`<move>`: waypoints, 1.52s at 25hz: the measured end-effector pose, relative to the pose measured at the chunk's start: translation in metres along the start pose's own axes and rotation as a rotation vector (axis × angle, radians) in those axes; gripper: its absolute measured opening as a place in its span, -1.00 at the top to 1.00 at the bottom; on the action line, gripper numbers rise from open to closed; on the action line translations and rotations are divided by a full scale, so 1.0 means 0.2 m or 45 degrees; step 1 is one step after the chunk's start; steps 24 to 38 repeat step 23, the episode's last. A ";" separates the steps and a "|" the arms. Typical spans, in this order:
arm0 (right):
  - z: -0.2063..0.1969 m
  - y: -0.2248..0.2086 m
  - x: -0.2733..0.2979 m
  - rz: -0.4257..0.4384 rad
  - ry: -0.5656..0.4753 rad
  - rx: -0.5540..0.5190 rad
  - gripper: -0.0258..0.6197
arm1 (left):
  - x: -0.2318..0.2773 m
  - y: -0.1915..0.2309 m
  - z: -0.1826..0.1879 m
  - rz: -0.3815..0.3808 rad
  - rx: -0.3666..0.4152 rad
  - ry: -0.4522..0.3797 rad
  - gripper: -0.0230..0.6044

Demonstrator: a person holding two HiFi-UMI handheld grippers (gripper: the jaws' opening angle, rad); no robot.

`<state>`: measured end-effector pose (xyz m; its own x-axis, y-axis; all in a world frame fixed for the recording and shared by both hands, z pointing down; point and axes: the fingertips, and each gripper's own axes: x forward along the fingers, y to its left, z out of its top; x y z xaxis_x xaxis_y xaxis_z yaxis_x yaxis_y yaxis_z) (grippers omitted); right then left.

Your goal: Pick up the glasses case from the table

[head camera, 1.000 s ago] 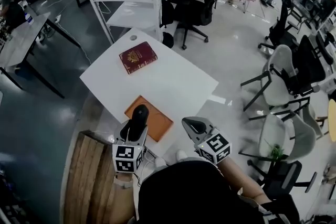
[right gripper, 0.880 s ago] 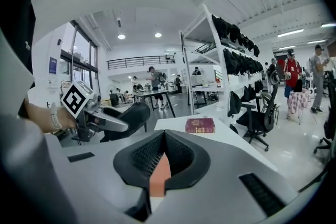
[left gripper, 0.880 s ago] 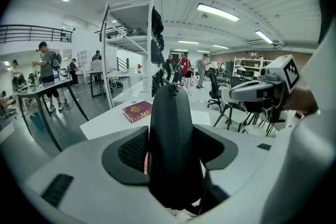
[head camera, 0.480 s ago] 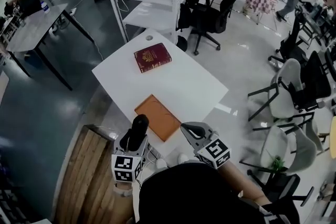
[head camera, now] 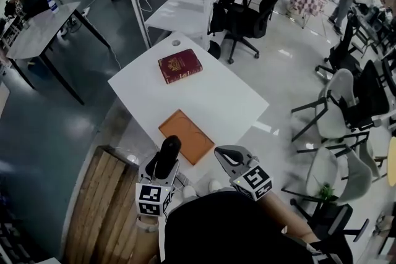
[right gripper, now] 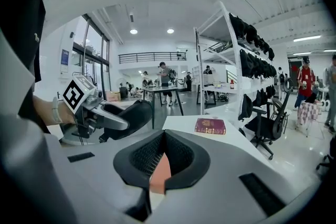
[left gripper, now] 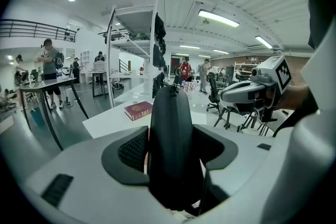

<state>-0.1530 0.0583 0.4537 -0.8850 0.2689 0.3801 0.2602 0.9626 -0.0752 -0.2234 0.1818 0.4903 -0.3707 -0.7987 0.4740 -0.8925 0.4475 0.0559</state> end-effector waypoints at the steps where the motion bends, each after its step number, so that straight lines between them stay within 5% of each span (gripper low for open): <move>1: 0.00 0.00 -0.01 -0.001 0.001 0.001 0.83 | 0.00 0.00 0.00 -0.003 -0.002 0.002 0.06; 38: -0.05 -0.01 -0.08 -0.084 0.021 0.014 0.83 | 0.04 -0.03 -0.01 -0.048 -0.023 0.001 0.06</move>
